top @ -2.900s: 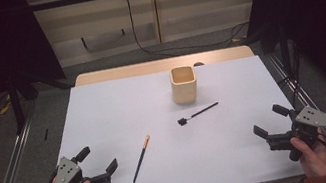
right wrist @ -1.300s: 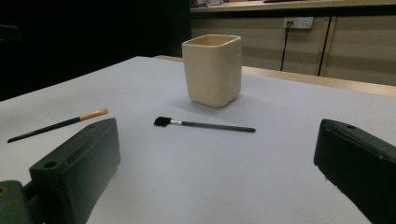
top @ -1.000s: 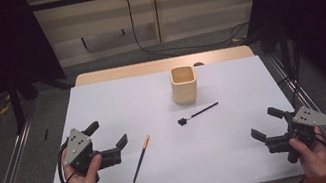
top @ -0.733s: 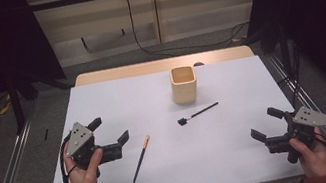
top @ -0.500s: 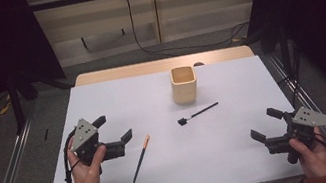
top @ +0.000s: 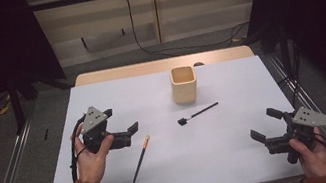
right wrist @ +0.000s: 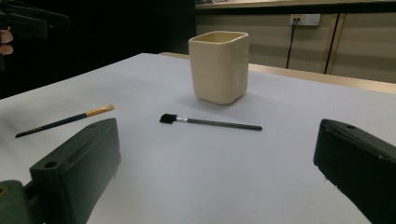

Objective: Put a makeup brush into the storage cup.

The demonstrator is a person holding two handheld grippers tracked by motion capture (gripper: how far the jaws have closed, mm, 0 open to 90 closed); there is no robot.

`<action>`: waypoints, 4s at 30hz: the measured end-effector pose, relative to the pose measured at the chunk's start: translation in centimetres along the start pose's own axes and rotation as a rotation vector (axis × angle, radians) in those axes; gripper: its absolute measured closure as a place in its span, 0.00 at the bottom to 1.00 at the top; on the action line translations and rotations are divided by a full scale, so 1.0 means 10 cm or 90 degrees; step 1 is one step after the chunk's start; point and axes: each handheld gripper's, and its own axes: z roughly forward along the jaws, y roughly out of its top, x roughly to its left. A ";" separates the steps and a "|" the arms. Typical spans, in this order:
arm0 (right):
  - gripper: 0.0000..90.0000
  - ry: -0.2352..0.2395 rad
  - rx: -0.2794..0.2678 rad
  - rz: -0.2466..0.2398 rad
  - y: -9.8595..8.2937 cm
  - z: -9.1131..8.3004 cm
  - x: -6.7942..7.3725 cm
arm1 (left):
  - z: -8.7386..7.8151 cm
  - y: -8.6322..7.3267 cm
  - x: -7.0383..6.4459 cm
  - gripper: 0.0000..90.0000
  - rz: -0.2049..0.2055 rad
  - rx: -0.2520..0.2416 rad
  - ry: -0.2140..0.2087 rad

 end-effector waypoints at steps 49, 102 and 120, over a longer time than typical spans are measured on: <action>0.00 0.002 0.008 -0.003 -0.01 0.00 0.00 | 0.49 -0.13 0.04 0.13 -0.079 0.489 -0.068; 0.00 0.009 0.014 -0.009 -0.02 0.03 0.02 | 0.78 -0.31 -0.26 0.61 -0.043 0.680 -0.018; 0.00 0.012 0.014 -0.012 -0.02 0.03 0.02 | 0.85 -0.28 -0.26 0.89 -0.039 0.715 0.023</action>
